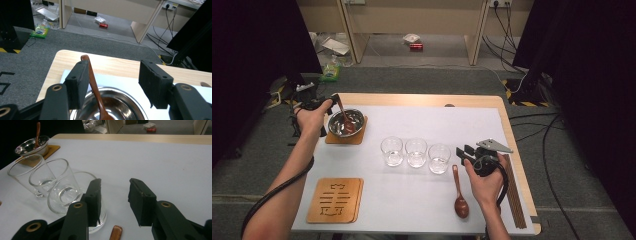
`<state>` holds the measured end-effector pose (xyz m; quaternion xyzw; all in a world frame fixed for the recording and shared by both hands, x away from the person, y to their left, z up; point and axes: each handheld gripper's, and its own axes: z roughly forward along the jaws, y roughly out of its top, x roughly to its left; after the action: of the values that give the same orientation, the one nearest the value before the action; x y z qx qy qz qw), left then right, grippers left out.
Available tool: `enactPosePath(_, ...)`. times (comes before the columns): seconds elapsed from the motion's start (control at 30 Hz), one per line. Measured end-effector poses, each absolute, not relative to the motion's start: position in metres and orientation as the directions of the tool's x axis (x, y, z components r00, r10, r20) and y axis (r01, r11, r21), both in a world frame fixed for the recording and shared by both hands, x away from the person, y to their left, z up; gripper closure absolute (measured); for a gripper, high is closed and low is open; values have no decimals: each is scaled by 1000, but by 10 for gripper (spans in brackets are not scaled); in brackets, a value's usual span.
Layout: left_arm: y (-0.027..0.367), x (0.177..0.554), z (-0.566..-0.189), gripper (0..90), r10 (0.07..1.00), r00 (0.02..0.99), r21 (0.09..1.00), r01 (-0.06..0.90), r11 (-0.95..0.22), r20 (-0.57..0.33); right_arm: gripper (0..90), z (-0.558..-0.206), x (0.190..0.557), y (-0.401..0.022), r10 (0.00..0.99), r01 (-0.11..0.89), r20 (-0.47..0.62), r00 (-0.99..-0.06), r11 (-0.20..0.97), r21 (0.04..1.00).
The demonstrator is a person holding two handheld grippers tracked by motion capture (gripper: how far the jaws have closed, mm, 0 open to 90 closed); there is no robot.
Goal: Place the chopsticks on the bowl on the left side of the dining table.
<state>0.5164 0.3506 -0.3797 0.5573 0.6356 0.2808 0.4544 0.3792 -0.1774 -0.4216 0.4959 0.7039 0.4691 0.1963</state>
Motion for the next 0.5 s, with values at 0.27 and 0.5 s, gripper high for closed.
enactPosePath(0.27, 351, 496, -381, 386, 963, 39, 867, 446, 223, -268, 619, -421, 379, -185, 889, 521, 194, -414, 57, 852)
enactPosePath(0.5, 350, 487, -383, 379, 963, 55, 869, 447, 214, -265, 617, -420, 379, -191, 896, 524, 192, -401, 52, 850)
